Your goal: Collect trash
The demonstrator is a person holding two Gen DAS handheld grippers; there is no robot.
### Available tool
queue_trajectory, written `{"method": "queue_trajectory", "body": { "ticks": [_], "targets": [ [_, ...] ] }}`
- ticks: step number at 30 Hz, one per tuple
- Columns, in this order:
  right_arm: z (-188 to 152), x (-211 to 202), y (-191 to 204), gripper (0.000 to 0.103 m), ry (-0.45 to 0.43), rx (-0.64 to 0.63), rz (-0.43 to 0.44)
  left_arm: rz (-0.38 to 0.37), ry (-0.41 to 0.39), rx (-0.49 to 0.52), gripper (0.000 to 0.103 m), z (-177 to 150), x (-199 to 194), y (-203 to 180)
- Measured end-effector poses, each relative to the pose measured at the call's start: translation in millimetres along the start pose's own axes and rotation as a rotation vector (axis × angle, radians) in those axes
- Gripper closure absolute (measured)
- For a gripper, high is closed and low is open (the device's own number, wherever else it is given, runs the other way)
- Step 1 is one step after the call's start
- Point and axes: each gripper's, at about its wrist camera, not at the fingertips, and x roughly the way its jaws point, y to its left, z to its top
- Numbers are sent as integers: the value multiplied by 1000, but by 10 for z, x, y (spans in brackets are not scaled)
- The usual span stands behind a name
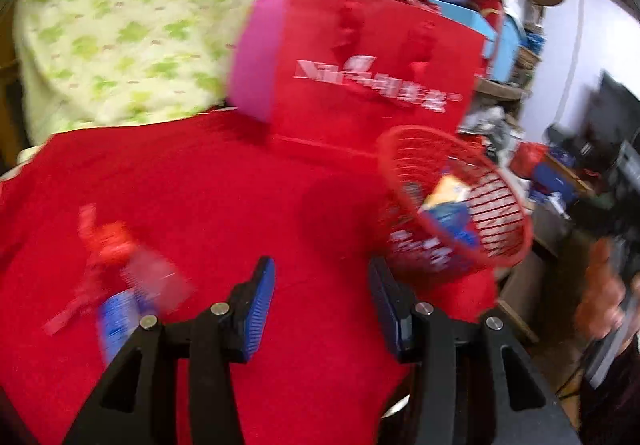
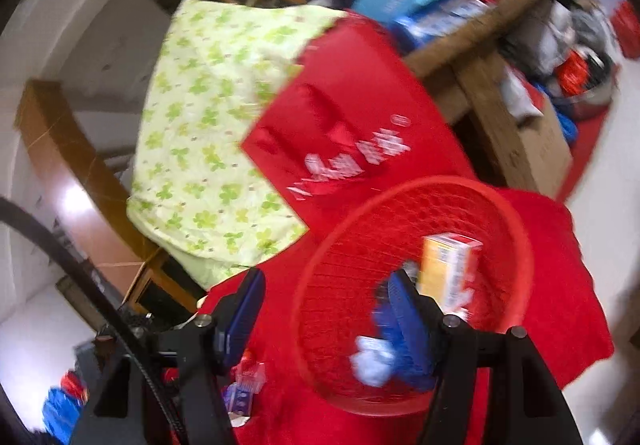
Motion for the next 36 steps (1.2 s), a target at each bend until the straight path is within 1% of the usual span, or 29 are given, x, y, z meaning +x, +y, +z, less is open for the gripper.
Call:
{"method": "queue_trajectory", "body": {
  "ticks": [2,6,10,12,15,19,22,26,31,34,36],
  "targets": [
    [-24,19,198,35,0,-37,29,70,-23,-14,53,-147,-182,226],
    [-146,177,691,35,43,-105,106,214,-62,-68,49,-461,-548,686],
    [-372,444,1157,35,133,-166,157,282,-103,-149,49,-740,-887,1085],
    [-538,614,1419,35,195,-199,174,304,-118,-185,49,-832,-1022,1246],
    [-811,809,1802,35,265,-231,216,354,-148,-225,49,-945,-1225,1474],
    [-1160,1001,2239,35,337,-295,255,405,-196,-257,49,-1052,-1498,1694],
    [-1410,1093,2589,35,381,-337,295,455,-218,-257,49,-1131,-1683,1785],
    [-1681,1109,2948,35,402,-383,343,496,-243,-259,48,-1240,-1907,1869],
    [-1899,1118,3225,35,428,-429,384,527,-252,-297,46,-1359,-2036,2011],
    [-1953,1120,3245,35,433,-437,391,529,-239,-310,46,-1424,-1984,2070],
    [-1959,1136,3181,35,430,-437,386,525,-209,-317,46,-1451,-1878,2127]
  ]
}}
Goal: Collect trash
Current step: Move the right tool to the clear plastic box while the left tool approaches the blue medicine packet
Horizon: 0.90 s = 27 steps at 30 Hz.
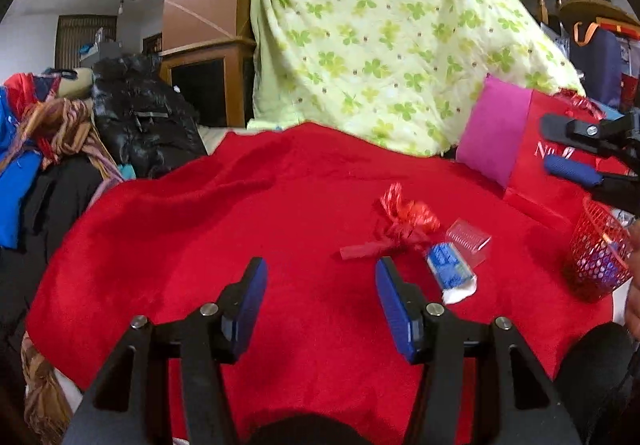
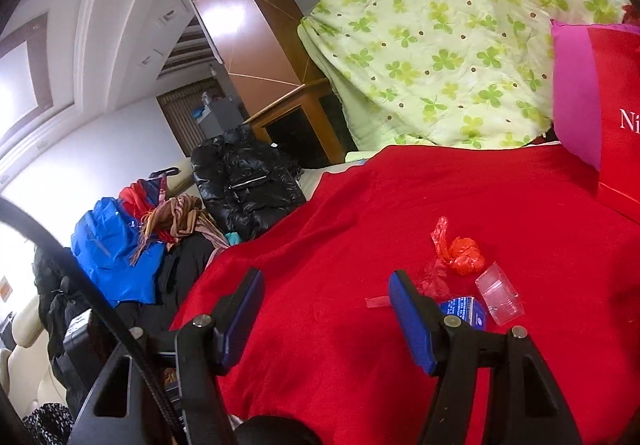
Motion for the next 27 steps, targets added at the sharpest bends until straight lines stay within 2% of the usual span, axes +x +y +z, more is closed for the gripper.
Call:
{"method": "queue_trajectory", "body": {
  "ticks": [4,14,20,27],
  "targets": [
    [-39,-3,-297,35,2,50,-31,-4,52,-18,46,-57,235,-4],
    [-128,-1,-1391,35,15,216,-164,-59,163,-35,46,-98,834,-253],
    [-283,255,-1972,35,88,291,-216,-84,241,-23,46,-222,1167,-421],
    [-301,673,-2217,35,195,281,-236,-128,309,-49,46,-264,1457,-502]
  ]
}}
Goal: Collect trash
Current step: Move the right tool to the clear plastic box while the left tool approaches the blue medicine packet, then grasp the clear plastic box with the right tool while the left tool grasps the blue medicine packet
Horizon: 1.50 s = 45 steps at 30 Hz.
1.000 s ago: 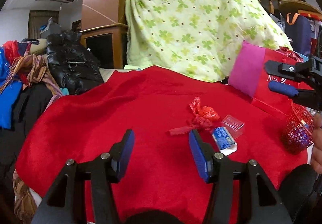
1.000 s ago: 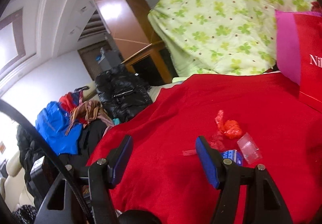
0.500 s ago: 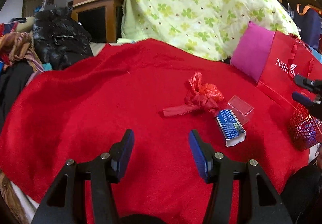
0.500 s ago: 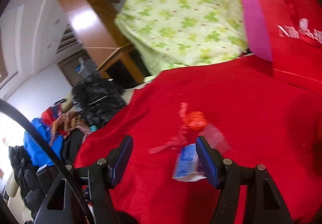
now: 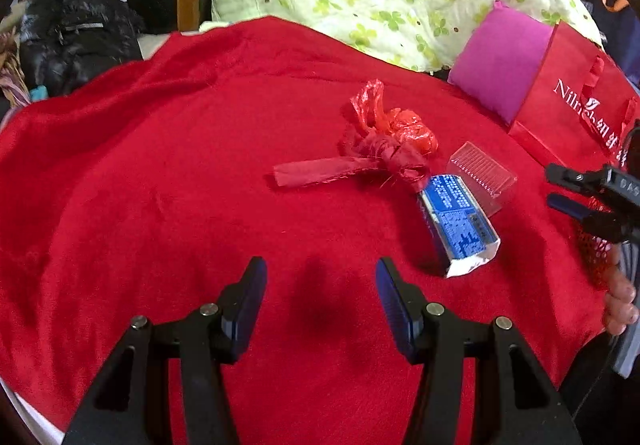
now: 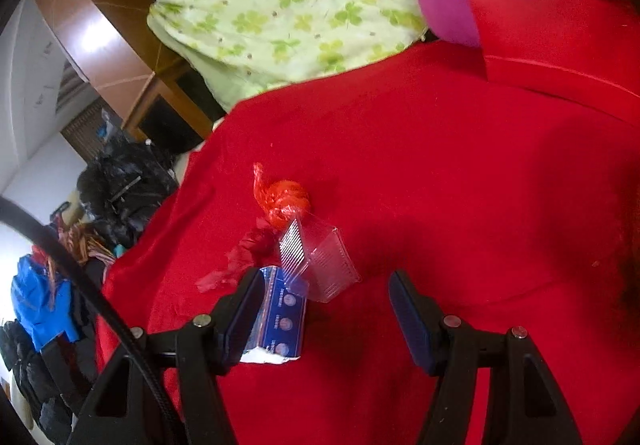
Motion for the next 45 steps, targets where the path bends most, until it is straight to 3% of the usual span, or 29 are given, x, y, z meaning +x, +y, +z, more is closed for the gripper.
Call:
{"method": "queue_trajectory", "body": {
  "ticks": [4,10,15,24,26,27,30,32,37,45],
  "targets": [
    [42,271,74,35,68,-35,17,-42,7,4,46,90,74,-92],
    [42,650,-227,35,199,183,132,-109,-3,28,46,126,68,-241],
    [42,886,-414,35,247,322,190,-168,-2,49,46,136,32,-349],
    [85,1068,-421,34,233,393,239,-236,28,54,46,208,31,-569],
    [93,1076,-385,45,228,377,237,-246,36,53,46,229,44,-635],
    [98,1082,-382,45,230,370,233,-250,41,57,46,245,56,-686],
    [125,1021,-333,46,210,337,212,-269,60,75,43,289,104,-854],
    [159,901,-292,46,168,286,183,-265,79,76,25,316,178,-953],
    [275,500,-170,46,27,173,137,-225,134,44,24,361,400,-1102],
    [300,-110,52,46,-179,-41,8,-78,157,2,24,368,644,-1216]
  ]
}}
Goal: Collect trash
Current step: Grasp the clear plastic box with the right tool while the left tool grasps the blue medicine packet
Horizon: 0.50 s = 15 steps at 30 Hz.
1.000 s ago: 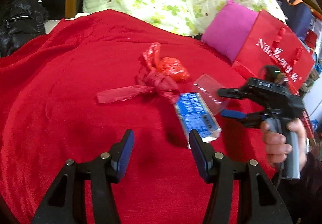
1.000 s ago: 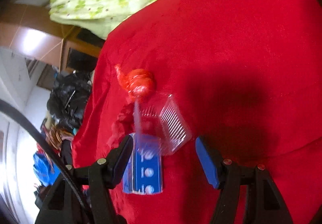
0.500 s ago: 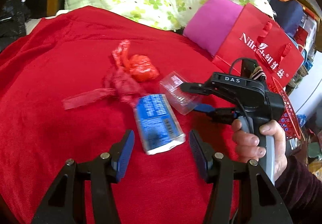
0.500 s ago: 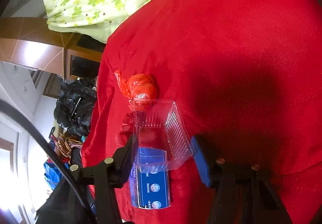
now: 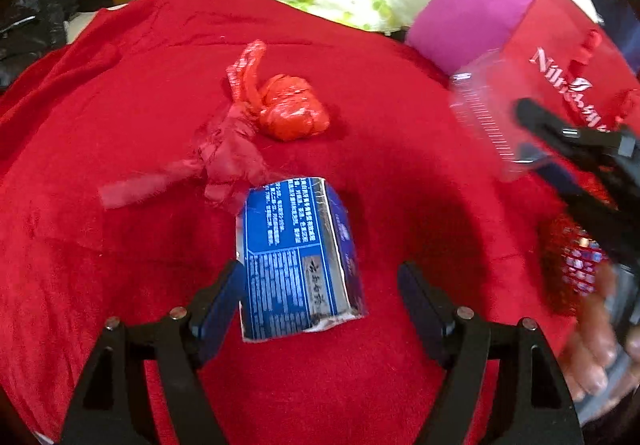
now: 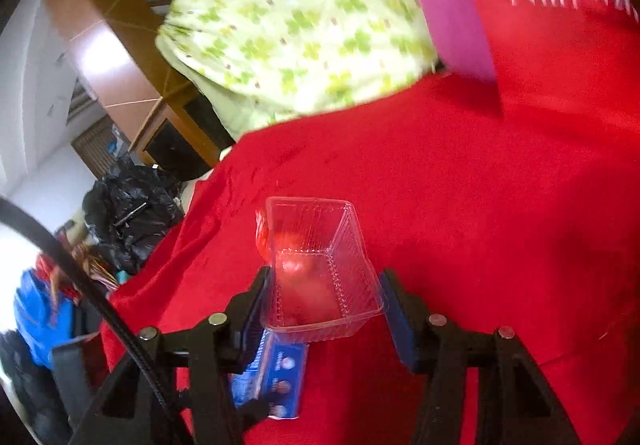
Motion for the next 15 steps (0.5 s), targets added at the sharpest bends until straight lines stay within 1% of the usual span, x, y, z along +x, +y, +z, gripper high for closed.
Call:
{"method": "queue_trajectory", "body": {
  "ticks": [1,2,3,4,5,6,7,8,10,12,15],
  "targets": [
    [8,-72,1,46,-19,-16,-7,22,-1,3,26,-10,16,-10],
    [16,-141,4,46,-37,-29,-12,40,3,9,33,-7,30,-10],
    [24,-208,-7,46,-50,-37,-15,58,9,20,38,-17,43,-30],
    [30,-264,-23,46,-59,-41,-18,76,14,33,45,-27,53,-54],
    [36,-323,-28,46,-73,-47,-23,88,12,45,53,-35,44,-74],
    [41,-361,-41,46,-83,-50,-25,92,9,49,58,-44,27,-91],
    [46,-415,-55,46,-93,-53,-24,89,-1,55,70,-53,-3,-110],
    [50,-464,-68,46,-101,-55,-23,83,-6,57,80,-57,-22,-124],
    [48,-576,-81,46,-125,-64,-22,70,-19,71,87,-75,-86,-161],
    [44,-660,-95,46,-146,-72,-25,67,-23,85,87,-94,-133,-201],
    [25,-785,-144,46,-161,-72,-30,49,-15,66,87,-139,-192,-187]
  ]
}}
